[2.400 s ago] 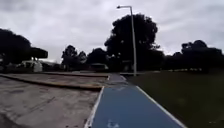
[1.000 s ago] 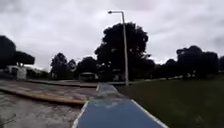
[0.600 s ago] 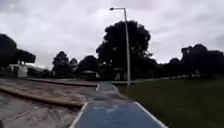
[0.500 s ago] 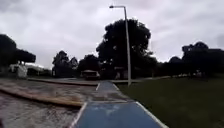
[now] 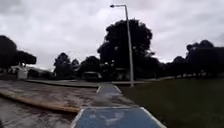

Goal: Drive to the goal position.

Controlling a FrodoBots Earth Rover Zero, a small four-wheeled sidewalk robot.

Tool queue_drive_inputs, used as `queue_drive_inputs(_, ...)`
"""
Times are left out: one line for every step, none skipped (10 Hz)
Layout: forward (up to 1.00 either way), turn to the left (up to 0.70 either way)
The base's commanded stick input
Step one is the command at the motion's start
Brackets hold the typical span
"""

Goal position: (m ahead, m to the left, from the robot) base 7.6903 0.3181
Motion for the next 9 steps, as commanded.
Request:
queue_drive_inputs(0.5,0.0)
queue_drive_inputs(0.5,0.0)
queue_drive_inputs(0.5,0.0)
queue_drive_inputs(0.5,0.0)
queue_drive_inputs(0.5,0.0)
queue_drive_inputs(0.5,0.0)
queue_drive_inputs(0.5,0.0)
queue_drive_inputs(0.5,0.0)
queue_drive_inputs(0.5,0.0)
